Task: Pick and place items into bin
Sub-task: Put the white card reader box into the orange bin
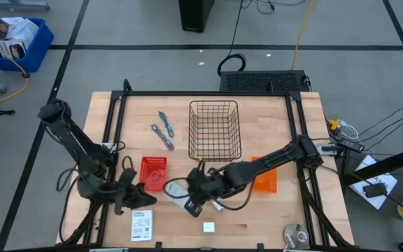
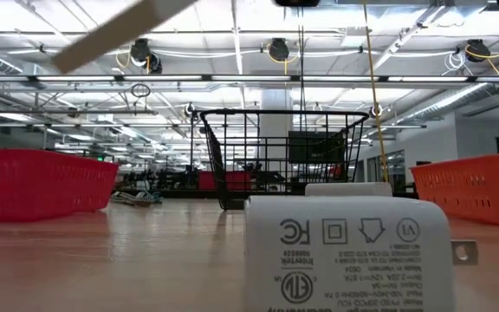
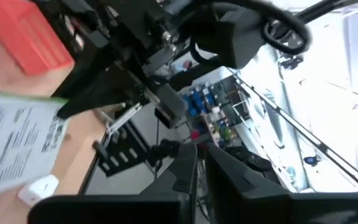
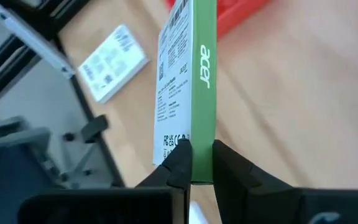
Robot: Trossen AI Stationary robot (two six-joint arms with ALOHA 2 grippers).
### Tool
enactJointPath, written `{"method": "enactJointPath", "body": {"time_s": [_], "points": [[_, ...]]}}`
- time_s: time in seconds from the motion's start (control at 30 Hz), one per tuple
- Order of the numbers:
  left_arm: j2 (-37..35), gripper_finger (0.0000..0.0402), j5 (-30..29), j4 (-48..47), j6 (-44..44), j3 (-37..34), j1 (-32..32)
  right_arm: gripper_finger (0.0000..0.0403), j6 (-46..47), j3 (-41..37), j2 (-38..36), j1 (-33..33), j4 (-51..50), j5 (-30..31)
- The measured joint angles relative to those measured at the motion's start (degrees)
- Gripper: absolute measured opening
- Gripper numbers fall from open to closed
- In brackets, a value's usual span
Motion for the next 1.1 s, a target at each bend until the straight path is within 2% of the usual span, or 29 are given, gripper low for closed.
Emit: {"method": "enactJointPath", "body": {"time_s": [0.23,0.5,0.6,0.77,1.1], "points": [[-1.6,0.0035,-1.1,-0.4,2.9,0.0,1.0,0.0033,6.9,0.0,-8.7,1.9,-13.6,13.3],[-1.6,0.0035,-0.4,-3.7,2.5,0.0,3.3,0.0033,24.0,-0.1,-15.2,7.1,-32.3,23.7],[-1.6,0.0035,-0.4,-5.7,2.4,0.0,4.1,0.0033,31.9,-0.2,-15.6,9.8,-37.8,25.0],[-1.6,0.0035,-0.4,-6.0,1.0,0.0,4.5,0.0033,41.9,-4.4,-16.8,14.2,-37.3,25.4],[-1.6,0.0035,-0.3,-6.0,4.3,0.1,7.4,0.0033,74.9,-22.4,-20.7,25.8,-36.5,26.4]]}}
